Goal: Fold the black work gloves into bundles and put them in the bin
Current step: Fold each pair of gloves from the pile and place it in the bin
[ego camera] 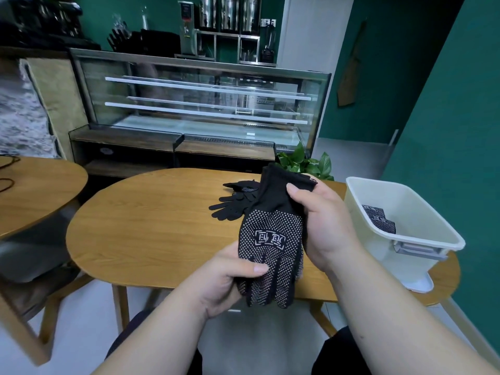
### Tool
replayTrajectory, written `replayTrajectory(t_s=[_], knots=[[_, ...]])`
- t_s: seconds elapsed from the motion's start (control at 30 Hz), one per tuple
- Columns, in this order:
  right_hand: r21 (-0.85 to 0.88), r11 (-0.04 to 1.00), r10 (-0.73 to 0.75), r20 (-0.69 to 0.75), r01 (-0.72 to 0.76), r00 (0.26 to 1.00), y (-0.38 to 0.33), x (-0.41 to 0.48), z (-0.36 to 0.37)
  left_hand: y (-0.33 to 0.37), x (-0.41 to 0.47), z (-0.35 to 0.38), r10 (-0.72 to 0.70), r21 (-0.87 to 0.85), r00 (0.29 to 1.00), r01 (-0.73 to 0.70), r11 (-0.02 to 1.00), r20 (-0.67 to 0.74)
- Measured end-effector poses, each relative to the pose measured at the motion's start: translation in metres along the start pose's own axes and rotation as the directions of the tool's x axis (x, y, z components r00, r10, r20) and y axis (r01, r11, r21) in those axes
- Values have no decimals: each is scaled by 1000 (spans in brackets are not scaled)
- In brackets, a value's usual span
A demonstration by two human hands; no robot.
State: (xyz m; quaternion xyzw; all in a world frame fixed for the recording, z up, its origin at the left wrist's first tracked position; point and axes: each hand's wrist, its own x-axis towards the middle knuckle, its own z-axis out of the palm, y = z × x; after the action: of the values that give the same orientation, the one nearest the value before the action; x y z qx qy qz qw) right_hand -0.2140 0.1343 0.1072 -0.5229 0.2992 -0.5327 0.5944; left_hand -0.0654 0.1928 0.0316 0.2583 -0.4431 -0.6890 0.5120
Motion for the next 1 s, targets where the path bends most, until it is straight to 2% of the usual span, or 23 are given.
replayTrajectory(t_s=[0.17,0.3,0.37,0.43,0.53,0.57,0.63,0.7,0.73,0.87,1.0], knots=[[-171,985,-29,-9,27,1000,4,5,1,-6,4,2,-22,248,983,67,966,-181],[-186,982,-17,-109,-4,994,4,10,-8,2,0,-7,-80,257,975,133,957,-207],[-155,988,-11,-148,-13,989,4,13,-14,4,-1,-10,-65,261,971,126,957,-230],[-127,992,-22,-192,-3,981,3,14,-18,2,-2,-10,2,169,964,44,985,-264],[-74,997,-7,-222,-10,975,4,12,-18,-4,-3,-9,47,-159,970,-87,983,-240],[-62,998,7,-215,-20,977,5,12,-18,-5,-3,-9,42,-241,979,-90,966,-197],[-50,998,32,-189,-42,981,7,10,-15,-3,-3,-9,9,-284,997,-30,958,-74],[-90,995,34,-161,-49,986,10,9,-12,0,-4,-7,-37,-180,998,44,983,42],[-121,992,26,-151,-44,988,11,9,-11,0,-4,-6,-65,-103,996,71,992,55],[-194,980,9,-150,-39,989,15,7,-9,-3,1,-2,-129,174,990,136,975,-51],[-218,974,12,-212,-59,977,19,10,-13,-3,1,7,-187,277,975,215,937,-123]])
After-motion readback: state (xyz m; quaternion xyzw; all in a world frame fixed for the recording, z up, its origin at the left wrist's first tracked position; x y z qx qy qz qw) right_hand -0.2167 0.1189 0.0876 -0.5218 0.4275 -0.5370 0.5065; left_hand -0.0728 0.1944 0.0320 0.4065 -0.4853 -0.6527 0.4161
